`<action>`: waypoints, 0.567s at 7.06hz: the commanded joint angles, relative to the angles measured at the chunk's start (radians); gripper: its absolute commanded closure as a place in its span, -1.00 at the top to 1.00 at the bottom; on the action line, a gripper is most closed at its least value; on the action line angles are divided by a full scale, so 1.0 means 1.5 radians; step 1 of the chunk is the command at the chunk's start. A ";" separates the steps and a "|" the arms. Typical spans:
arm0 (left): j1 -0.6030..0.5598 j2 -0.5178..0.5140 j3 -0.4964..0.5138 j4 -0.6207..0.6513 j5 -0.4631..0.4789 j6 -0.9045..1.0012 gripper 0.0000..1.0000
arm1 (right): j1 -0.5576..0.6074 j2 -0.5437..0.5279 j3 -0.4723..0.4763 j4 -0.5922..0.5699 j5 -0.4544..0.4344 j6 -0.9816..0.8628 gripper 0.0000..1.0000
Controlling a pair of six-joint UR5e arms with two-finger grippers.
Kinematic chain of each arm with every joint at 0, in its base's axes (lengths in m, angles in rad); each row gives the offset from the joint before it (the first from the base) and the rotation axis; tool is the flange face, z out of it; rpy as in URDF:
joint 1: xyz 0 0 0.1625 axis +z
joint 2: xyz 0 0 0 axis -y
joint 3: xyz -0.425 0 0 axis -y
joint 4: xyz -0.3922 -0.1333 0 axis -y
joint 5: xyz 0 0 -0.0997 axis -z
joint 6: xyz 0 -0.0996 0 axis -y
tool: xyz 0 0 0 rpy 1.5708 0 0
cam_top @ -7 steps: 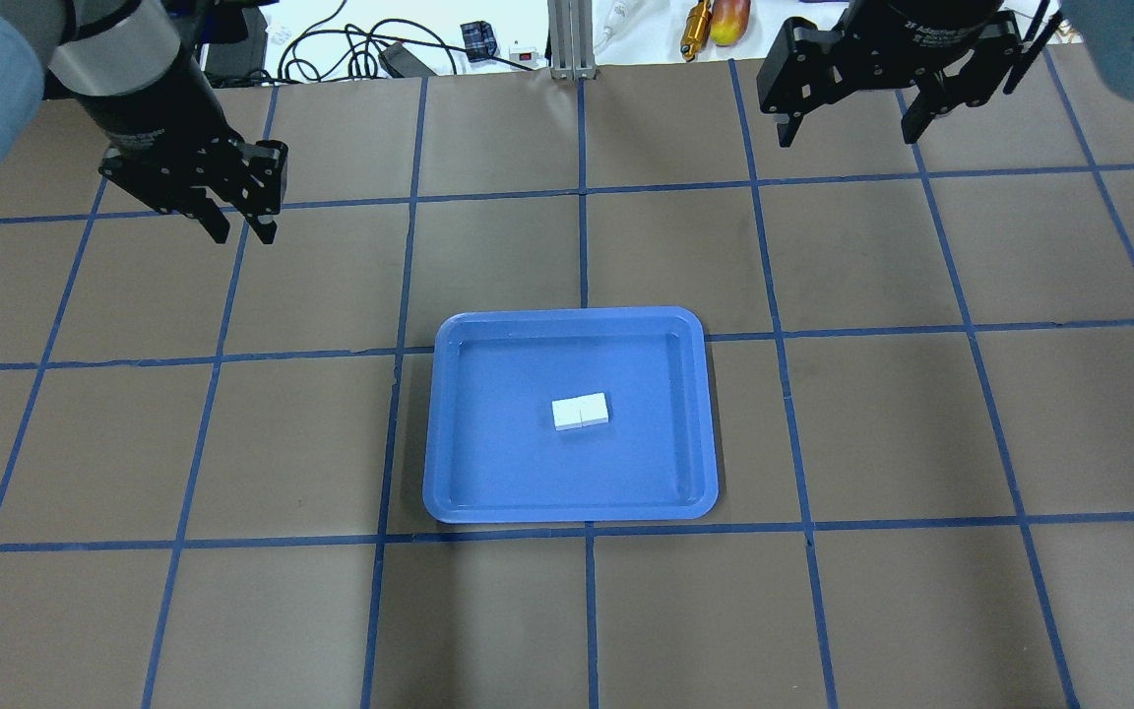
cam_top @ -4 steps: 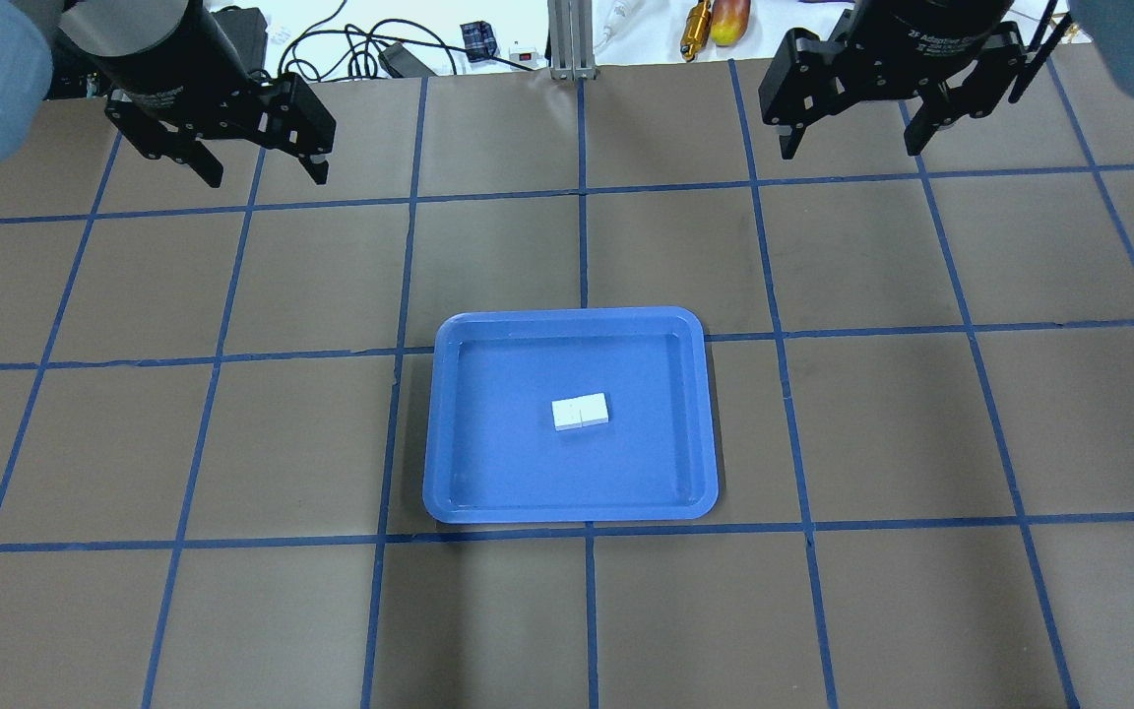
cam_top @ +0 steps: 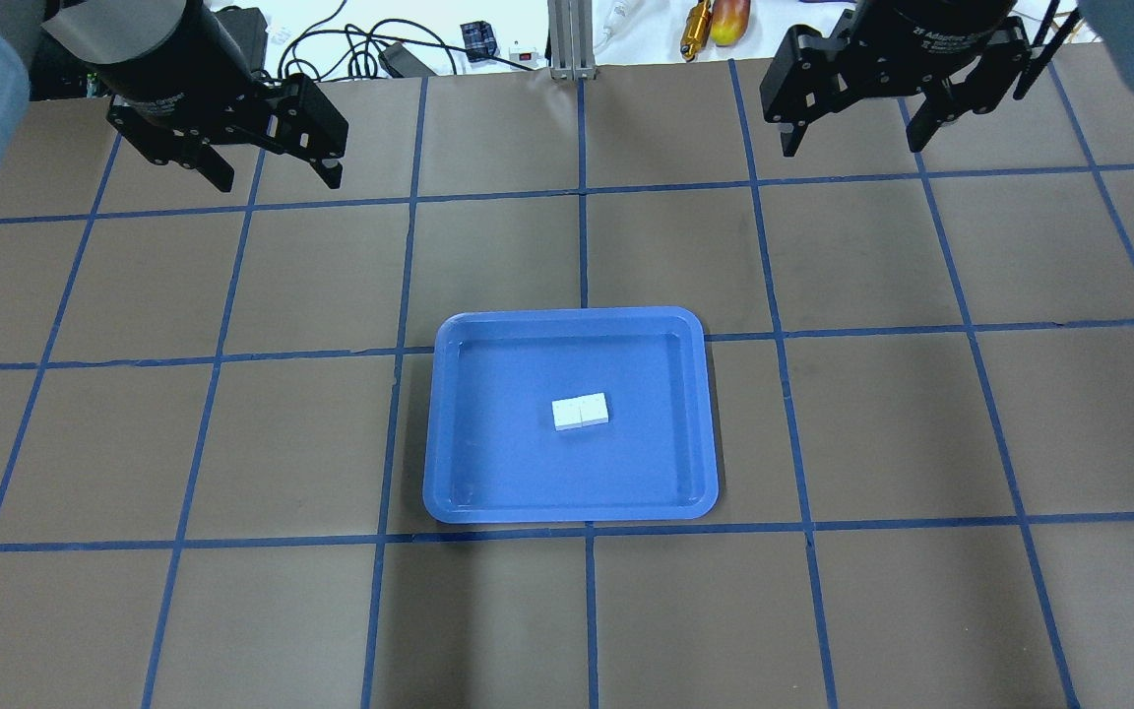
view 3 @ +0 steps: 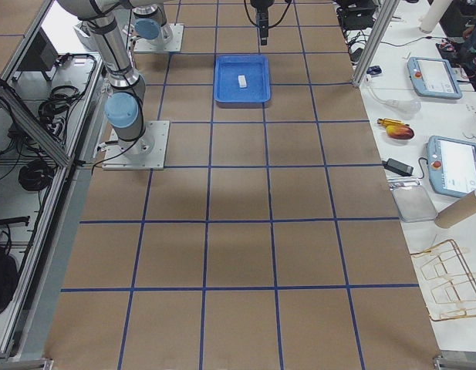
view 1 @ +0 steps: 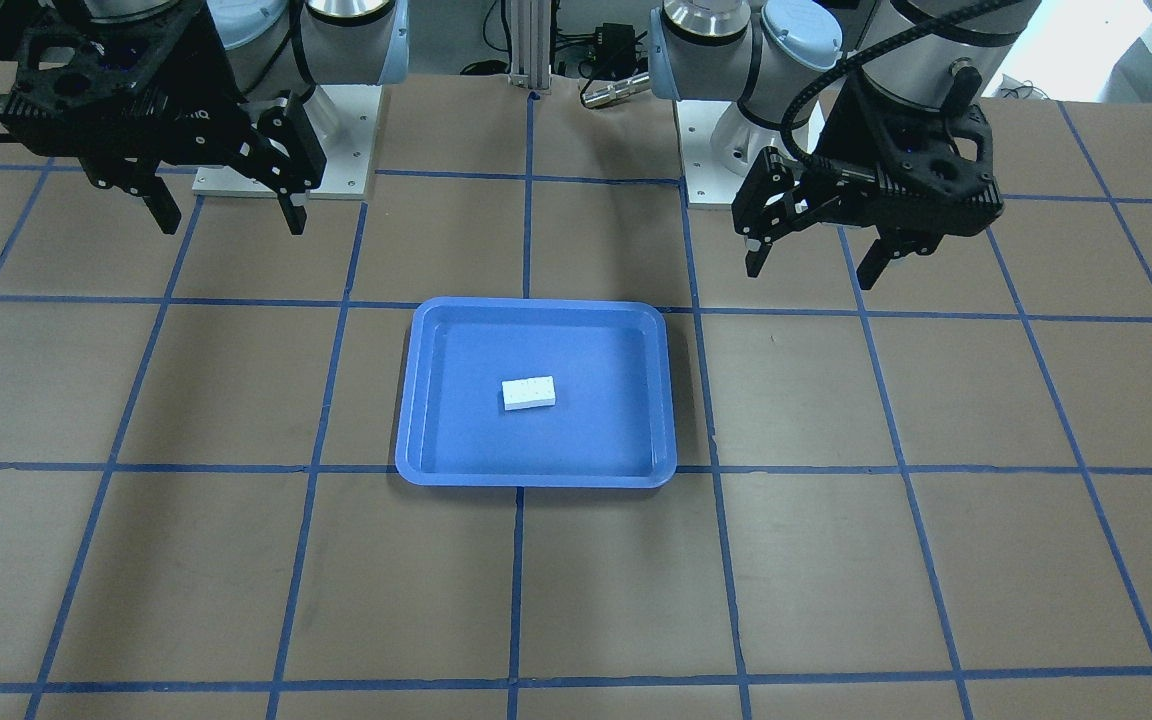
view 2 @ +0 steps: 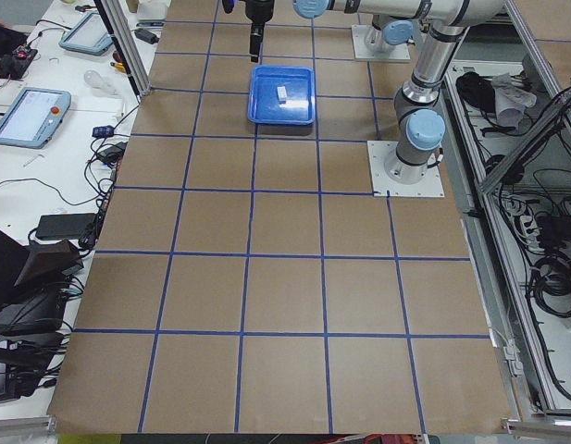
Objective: Assemble white blocks and place on blue tray
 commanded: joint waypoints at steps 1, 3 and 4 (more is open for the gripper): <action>0.010 0.021 -0.001 -0.007 0.007 -0.003 1.00 | 0.000 -0.003 0.000 0.003 0.006 0.000 1.00; 0.028 0.016 0.002 0.019 0.010 -0.033 1.00 | 0.000 -0.003 0.000 0.002 0.007 0.000 1.00; 0.027 0.019 -0.004 0.002 0.011 -0.031 1.00 | 0.000 -0.001 0.000 0.002 0.007 0.000 1.00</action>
